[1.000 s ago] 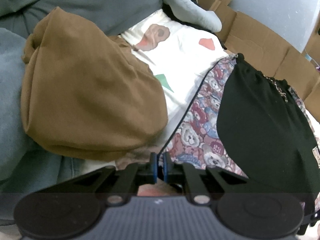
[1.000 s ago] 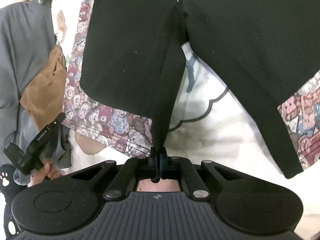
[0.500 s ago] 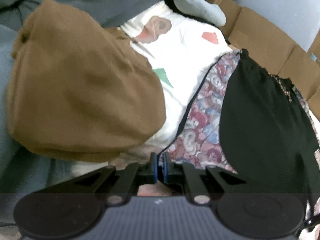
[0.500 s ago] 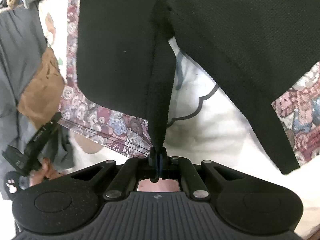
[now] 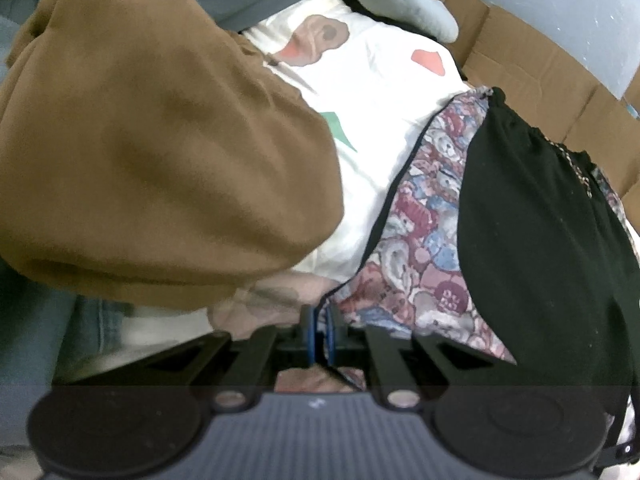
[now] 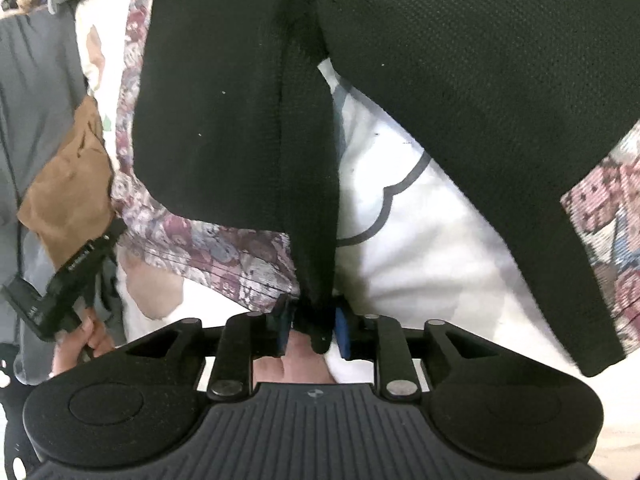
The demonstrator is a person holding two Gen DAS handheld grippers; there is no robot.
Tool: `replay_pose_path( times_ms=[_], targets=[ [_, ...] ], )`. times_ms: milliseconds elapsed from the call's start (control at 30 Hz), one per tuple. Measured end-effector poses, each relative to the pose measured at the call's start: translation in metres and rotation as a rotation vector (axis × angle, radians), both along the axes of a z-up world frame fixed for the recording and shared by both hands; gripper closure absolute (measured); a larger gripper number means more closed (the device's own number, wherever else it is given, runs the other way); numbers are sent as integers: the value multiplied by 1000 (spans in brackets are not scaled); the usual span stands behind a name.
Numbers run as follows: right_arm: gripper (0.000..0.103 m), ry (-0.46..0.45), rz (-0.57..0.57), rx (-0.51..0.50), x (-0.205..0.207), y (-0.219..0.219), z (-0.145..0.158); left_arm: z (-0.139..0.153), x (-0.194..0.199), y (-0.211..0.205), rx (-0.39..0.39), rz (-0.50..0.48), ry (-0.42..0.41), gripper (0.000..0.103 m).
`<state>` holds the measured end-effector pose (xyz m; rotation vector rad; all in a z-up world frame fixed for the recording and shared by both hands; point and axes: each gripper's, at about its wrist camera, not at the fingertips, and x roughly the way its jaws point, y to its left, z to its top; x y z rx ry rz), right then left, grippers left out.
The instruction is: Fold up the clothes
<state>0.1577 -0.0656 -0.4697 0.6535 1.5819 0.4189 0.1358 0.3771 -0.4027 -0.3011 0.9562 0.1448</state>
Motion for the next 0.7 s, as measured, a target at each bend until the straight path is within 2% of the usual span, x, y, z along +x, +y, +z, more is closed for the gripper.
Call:
replay_pose_path(
  times_ms=[67, 100, 133, 233, 433, 700],
  targets=[
    [75, -9, 1, 5, -1, 0, 1, 3, -3, -1, 1, 6, -3, 97],
    [94, 0, 3, 8, -1, 0, 0, 5, -5, -1, 4, 7, -6, 97],
    [103, 12, 3, 9, -1, 0, 0, 8, -6, -2, 8, 8, -8, 97],
    [103, 51, -1, 9, 4, 0, 2, 20, -11, -3, 23, 17, -12, 97],
    [103, 67, 39, 34, 6, 9, 14, 43, -17, -7, 63, 24, -45, 97],
    [103, 91, 66, 62, 2, 24, 13, 25, -13, -11, 123, 9, -11, 97]
  ],
)
